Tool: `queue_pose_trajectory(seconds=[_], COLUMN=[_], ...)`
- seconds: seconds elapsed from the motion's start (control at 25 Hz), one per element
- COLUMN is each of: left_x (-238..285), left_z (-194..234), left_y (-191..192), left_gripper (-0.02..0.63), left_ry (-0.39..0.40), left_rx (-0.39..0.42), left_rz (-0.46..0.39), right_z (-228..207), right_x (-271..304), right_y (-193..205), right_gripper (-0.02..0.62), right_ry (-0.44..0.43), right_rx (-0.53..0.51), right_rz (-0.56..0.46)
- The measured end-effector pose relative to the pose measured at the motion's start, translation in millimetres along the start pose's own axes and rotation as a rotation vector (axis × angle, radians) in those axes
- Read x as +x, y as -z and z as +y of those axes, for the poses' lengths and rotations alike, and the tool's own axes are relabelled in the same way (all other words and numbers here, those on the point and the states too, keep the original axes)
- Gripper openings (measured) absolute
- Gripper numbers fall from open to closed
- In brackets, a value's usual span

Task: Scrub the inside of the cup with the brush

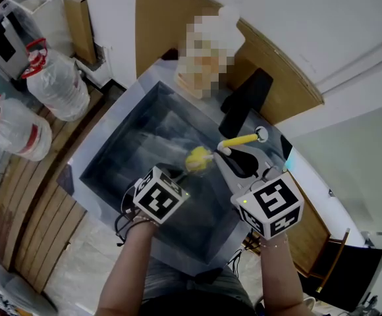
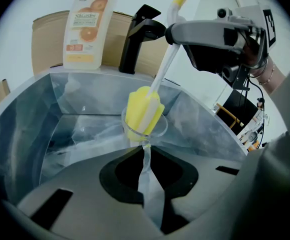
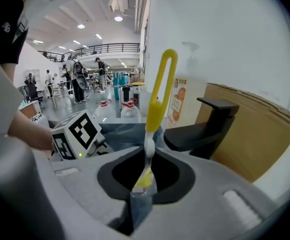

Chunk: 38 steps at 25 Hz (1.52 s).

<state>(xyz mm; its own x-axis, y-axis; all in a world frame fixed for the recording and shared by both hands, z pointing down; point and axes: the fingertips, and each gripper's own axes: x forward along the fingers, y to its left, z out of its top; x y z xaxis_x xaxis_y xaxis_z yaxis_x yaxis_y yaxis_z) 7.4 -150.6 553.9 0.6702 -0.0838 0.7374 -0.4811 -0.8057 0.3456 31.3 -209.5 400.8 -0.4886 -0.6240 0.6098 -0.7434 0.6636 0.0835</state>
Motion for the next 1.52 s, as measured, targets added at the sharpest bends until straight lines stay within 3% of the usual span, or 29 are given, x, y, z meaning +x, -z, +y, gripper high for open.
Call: queue_pose_trajectory(seconds=[0.48, 1.0, 1.52], left_x=[-0.5, 0.7, 2.8], left_z=[0.4, 0.4, 0.0], left_y=[-0.9, 0.2, 4.2], left_gripper=[0.058, 0.058, 0.058], left_ry=[-0.008, -0.038, -0.083], left_rx=[-0.008, 0.001, 0.043], left_rz=[-0.007, 0.009, 0.03], right_z=[-7.5, 16.3, 14.5], right_x=[-19.7, -15.1, -2.6], right_y=[30.5, 32.1, 42.5], right_gripper=[0.042, 0.037, 0.037], right_ry=[0.013, 0.002, 0.041], right_rx=[0.083, 0.027, 0.13], right_rz=[0.012, 0.019, -0.001])
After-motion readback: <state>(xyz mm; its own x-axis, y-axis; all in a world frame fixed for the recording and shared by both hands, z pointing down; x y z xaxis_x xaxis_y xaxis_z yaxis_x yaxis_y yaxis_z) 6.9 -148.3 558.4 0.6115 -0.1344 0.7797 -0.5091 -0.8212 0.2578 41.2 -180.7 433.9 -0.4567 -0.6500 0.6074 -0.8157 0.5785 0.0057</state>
